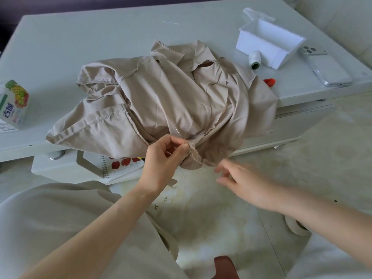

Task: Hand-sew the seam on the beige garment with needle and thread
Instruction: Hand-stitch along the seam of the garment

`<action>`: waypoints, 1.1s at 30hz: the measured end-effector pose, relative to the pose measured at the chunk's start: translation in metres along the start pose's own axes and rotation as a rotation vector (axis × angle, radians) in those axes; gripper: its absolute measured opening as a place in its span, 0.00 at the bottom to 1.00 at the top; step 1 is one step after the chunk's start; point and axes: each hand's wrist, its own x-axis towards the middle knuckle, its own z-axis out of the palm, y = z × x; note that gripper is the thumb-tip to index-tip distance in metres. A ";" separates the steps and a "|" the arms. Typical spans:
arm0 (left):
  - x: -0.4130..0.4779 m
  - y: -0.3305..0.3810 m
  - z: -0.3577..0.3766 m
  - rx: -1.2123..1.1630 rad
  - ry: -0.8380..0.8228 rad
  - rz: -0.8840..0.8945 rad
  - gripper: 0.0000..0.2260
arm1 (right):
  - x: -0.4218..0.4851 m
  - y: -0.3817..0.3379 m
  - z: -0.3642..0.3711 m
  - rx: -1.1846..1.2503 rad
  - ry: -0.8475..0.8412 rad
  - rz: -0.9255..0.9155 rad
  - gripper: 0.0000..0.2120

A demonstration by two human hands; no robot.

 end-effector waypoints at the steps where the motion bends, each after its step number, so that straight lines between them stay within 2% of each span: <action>1: 0.000 0.000 0.000 0.015 -0.022 -0.005 0.04 | 0.002 -0.001 -0.002 0.042 0.079 -0.005 0.08; 3: -0.001 0.001 0.002 0.056 -0.056 0.015 0.04 | 0.009 -0.012 -0.010 0.184 0.247 -0.037 0.09; 4: -0.002 0.003 0.003 0.065 -0.077 0.030 0.04 | 0.013 -0.019 -0.015 0.242 0.275 -0.036 0.10; 8: -0.006 0.005 0.005 0.075 -0.180 0.040 0.03 | 0.031 -0.041 -0.020 0.489 0.156 0.053 0.16; 11: -0.007 0.006 0.003 0.106 -0.225 0.037 0.03 | 0.040 -0.051 -0.022 0.740 0.071 0.136 0.12; 14: -0.007 0.007 0.002 0.079 -0.232 0.036 0.03 | 0.042 -0.053 -0.023 0.857 0.060 0.138 0.07; 17: -0.007 0.009 0.003 0.046 -0.242 0.044 0.03 | 0.044 -0.051 -0.022 0.958 0.101 0.160 0.07; 22: -0.008 0.005 0.004 0.014 -0.267 0.045 0.04 | 0.047 -0.048 -0.033 1.244 0.266 0.209 0.08; 27: -0.003 -0.001 0.003 -0.008 -0.215 -0.009 0.06 | 0.049 -0.039 -0.038 1.333 0.394 0.212 0.09; 33: 0.000 -0.010 -0.002 0.016 -0.153 -0.045 0.08 | 0.041 -0.004 -0.027 1.154 0.432 0.213 0.11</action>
